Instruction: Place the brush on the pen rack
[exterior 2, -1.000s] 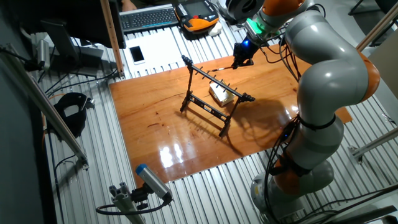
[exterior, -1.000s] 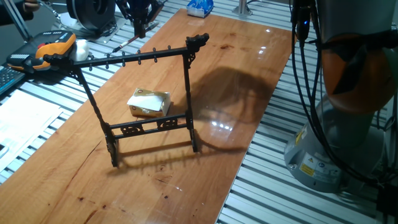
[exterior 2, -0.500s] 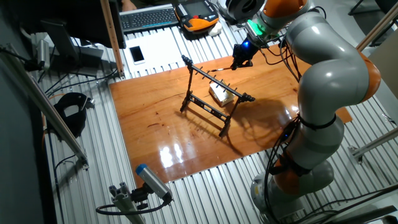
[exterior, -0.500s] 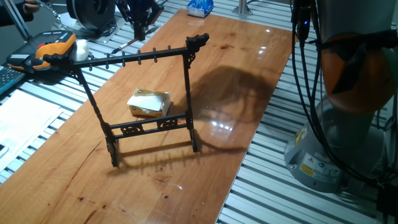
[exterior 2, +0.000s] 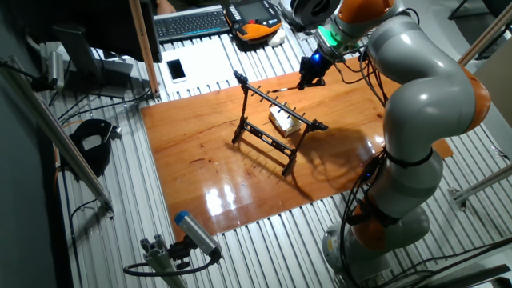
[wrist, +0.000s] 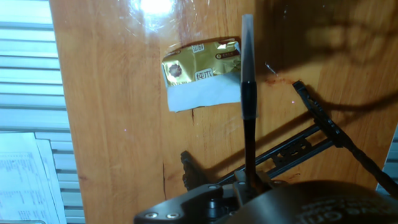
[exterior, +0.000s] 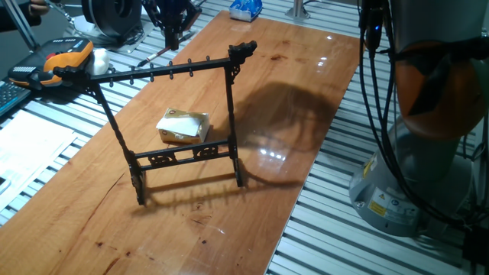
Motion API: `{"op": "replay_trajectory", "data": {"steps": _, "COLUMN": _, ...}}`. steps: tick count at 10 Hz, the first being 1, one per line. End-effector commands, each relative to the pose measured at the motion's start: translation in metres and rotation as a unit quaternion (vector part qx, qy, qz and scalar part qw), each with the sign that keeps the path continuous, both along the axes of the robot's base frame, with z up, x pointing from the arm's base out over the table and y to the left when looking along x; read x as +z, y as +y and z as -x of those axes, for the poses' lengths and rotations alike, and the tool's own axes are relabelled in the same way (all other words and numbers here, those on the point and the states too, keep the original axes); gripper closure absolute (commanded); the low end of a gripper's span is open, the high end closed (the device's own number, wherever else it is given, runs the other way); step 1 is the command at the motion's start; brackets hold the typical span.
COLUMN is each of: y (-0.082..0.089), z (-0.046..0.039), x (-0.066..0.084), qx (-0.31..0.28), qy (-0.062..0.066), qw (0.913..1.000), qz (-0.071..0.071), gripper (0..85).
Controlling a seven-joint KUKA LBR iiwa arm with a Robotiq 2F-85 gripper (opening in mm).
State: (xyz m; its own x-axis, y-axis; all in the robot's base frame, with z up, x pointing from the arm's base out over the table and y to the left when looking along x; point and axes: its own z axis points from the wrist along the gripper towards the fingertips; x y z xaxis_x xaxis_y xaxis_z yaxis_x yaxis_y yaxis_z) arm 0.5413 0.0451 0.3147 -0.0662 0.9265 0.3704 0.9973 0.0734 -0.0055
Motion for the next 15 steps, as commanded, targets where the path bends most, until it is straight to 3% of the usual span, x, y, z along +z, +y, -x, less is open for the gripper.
{"op": "replay_trajectory", "data": {"steps": 1, "y": 0.0, "z": 0.0, "x": 0.0, "qx": 0.001, "qy": -0.002, "qw": 1.0, "qz": 0.002, "gripper": 85.0}}
{"op": "replay_trajectory", "data": {"steps": 8, "y": 0.006, "z": 0.002, "x": -0.004, "qx": 0.008, "qy": -0.007, "qw": 0.9999, "qz": -0.002, "gripper": 85.0}}
{"op": "replay_trajectory", "data": {"steps": 13, "y": 0.017, "z": 0.0068, "x": -0.014, "qx": 0.018, "qy": -0.009, "qw": 0.9996, "qz": -0.019, "gripper": 85.0}}
{"op": "replay_trajectory", "data": {"steps": 15, "y": 0.019, "z": 0.0078, "x": -0.015, "qx": 0.019, "qy": -0.007, "qw": 0.9989, "qz": -0.042, "gripper": 85.0}}
